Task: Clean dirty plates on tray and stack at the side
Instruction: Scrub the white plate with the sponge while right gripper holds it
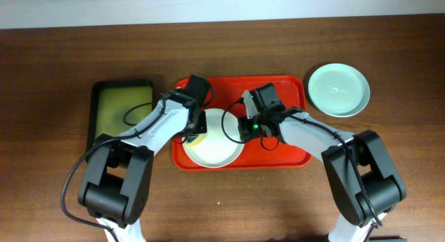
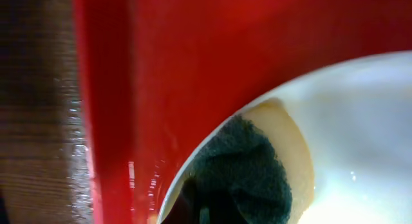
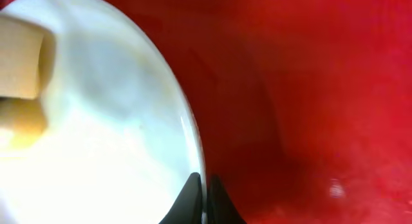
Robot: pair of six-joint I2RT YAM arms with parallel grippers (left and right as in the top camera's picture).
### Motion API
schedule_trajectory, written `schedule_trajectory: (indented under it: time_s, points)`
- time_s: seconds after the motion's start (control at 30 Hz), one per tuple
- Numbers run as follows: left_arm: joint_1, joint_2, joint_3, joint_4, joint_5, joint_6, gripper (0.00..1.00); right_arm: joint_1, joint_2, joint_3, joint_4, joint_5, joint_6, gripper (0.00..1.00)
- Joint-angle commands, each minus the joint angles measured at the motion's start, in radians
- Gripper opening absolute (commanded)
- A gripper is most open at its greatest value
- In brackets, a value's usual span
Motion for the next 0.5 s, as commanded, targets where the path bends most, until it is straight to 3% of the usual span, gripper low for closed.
schedule_trajectory:
  time_s: [0.0, 0.3, 0.47]
  points:
    - [0.069, 0.015, -0.014, -0.033, -0.137, -0.009, 0.00, -0.009, 0.030, -0.017, -0.026, 0.061, -0.008, 0.04]
    - [0.063, -0.115, 0.009, -0.033, 0.297, 0.041, 0.00, -0.009, 0.030, -0.017, -0.023, 0.061, -0.008, 0.04]
    - [0.012, -0.113, -0.067, -0.001, 0.353, 0.046, 0.00, -0.009, 0.030, -0.017, -0.014, 0.060, -0.008, 0.04]
